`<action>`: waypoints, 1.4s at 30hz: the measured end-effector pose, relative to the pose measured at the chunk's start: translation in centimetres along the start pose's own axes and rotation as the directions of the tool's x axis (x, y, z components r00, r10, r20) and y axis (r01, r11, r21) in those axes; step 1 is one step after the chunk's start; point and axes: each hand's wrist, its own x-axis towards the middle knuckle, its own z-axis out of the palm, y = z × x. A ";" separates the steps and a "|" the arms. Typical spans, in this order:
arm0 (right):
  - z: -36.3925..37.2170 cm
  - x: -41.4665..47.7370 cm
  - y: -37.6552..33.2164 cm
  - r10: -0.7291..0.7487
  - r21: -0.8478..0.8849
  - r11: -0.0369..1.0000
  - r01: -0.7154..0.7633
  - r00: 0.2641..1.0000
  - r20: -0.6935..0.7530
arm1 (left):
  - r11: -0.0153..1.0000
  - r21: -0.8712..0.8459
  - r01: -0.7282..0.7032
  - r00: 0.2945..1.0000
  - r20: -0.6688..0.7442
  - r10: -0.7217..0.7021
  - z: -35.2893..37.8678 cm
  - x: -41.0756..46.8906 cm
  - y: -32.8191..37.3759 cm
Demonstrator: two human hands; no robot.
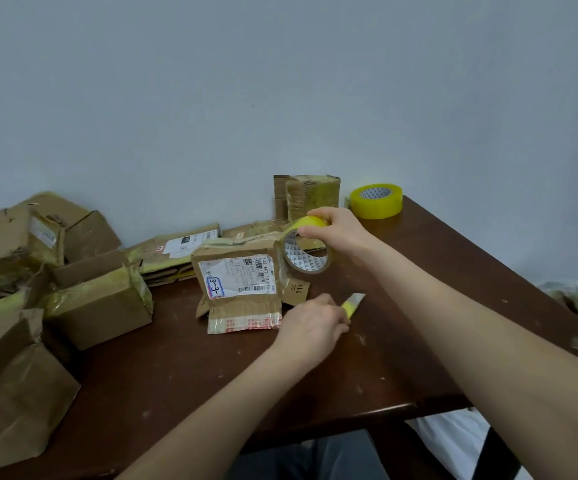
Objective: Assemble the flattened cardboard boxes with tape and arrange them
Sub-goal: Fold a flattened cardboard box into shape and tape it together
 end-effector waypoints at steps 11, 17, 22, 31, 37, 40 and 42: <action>0.4 0.5 0.5 0.024 0.022 0.999 -0.024 1.000 0.009 | 0.933 -0.053 0.355 0.935 0.042 -0.353 -2.8 -5.7 -5.7; 0.5 0.4 1.0 0.028 0.005 1.000 -0.029 0.997 0.071 | 0.907 -0.197 0.373 0.810 -0.407 -0.422 -9.3 -3.2 -7.2; 0.3 -0.7 1.3 0.026 0.022 0.999 -0.028 0.995 0.094 | 0.898 -0.271 0.345 0.849 -0.318 -0.422 -9.1 3.4 -7.1; 0.7 -2.1 0.3 0.032 -0.222 0.975 0.006 0.985 0.167 | 0.915 -0.127 0.383 0.857 -0.320 -0.403 -5.3 0.1 -7.6; -0.1 -3.7 0.1 0.100 -0.498 0.867 -0.027 0.988 0.121 | 0.922 -0.092 0.377 0.845 -0.373 -0.382 -4.2 -0.9 -7.3; 0.5 -4.7 -0.2 0.118 -0.560 0.827 -0.052 0.990 0.083 | 0.924 -0.081 0.374 0.833 -0.410 -0.373 -3.8 -1.4 -7.0; 1.1 -5.2 -0.5 0.115 -0.628 0.775 -0.070 0.993 0.032 | 0.931 -0.081 0.355 0.832 -0.426 -0.355 -3.6 -1.5 -6.9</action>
